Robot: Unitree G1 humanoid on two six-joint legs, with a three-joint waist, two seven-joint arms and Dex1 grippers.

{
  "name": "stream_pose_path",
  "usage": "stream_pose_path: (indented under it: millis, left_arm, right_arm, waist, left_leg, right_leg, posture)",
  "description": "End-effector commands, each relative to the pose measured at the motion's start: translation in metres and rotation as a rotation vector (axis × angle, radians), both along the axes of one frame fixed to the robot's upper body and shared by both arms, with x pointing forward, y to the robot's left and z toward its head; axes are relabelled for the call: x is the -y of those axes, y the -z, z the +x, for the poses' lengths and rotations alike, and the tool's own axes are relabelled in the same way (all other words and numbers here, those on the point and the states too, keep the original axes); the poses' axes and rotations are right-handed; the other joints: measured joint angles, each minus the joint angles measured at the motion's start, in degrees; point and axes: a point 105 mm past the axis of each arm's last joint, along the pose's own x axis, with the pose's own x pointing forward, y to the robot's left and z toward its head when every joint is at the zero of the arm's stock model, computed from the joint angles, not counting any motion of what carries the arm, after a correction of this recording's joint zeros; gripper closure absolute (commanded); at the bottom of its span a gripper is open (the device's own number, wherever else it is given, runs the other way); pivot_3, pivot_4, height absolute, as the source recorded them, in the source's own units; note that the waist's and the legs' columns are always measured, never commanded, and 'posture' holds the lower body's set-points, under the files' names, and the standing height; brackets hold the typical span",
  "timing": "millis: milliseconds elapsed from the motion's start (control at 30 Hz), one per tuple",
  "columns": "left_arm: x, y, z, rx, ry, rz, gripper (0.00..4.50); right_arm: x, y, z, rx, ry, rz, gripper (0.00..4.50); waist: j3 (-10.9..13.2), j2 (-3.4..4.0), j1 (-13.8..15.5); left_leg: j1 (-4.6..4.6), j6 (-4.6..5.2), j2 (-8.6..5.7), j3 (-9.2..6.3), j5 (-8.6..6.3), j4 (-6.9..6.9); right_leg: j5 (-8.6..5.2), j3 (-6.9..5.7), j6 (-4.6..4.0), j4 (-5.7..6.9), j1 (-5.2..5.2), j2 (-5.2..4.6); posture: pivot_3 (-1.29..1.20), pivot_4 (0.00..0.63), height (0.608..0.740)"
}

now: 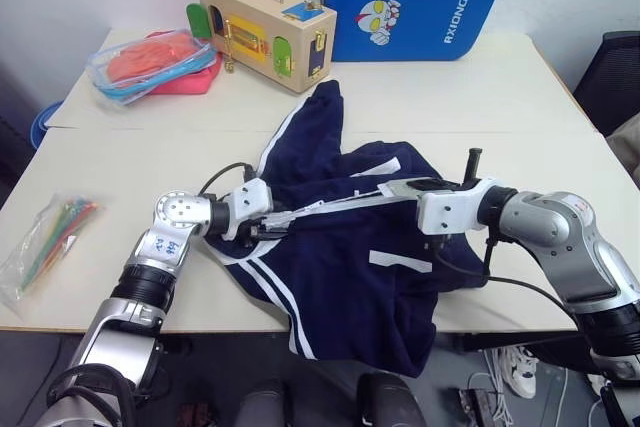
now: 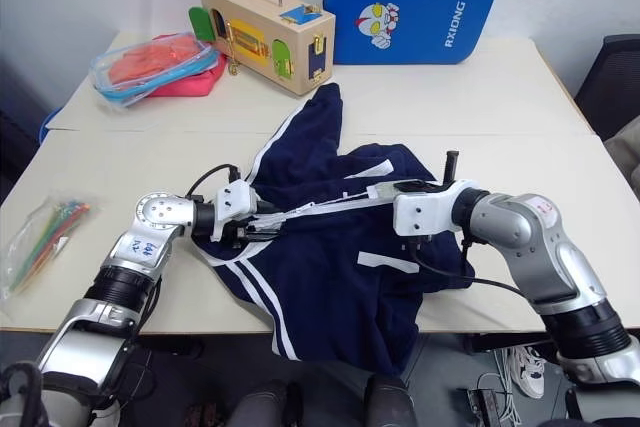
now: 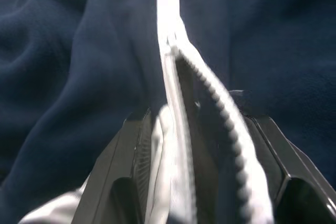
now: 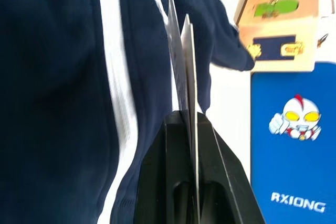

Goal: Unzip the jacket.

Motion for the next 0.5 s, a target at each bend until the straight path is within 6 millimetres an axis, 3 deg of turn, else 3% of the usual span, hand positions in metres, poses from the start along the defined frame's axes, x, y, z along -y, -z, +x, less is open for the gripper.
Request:
stream_pose_path:
  millis: [33,300,500]
  left_arm:
    - [-0.03,0.049,-0.016,-0.182,-0.081,0.116,2.18]
    - [-0.04,0.054,-0.018,-0.188,-0.115,0.121,2.18]
    - [-0.045,0.055,-0.022,-0.19,-0.127,0.119,2.18]
  right_arm:
    - [0.025,-0.02,0.005,0.062,0.064,0.006,4.5]
    - [0.063,-0.009,0.016,0.038,0.157,-0.027,4.5]
    - [0.116,-0.011,0.029,0.06,0.289,-0.104,4.5]
  waist:
    - [0.0,0.0,0.02]
    - [-0.44,0.37,-0.09]
    - [-0.53,0.52,-0.17]
  left_leg:
    - [0.08,0.0,0.0,0.0,0.0,-0.01]
    - [0.59,-0.01,0.05,0.0,-0.01,-0.25]
    - [0.6,0.0,0.04,0.01,-0.01,-0.24]
  right_leg:
    - [0.0,0.02,0.0,-0.03,0.09,0.0]
    - [0.0,-0.02,0.0,-0.43,0.64,0.03]
    - [0.0,0.01,0.0,-0.44,0.64,0.02]
  posture:
    - [0.0,0.15,0.74]
    - [0.0,0.15,0.74]
    - [0.0,0.15,0.74]
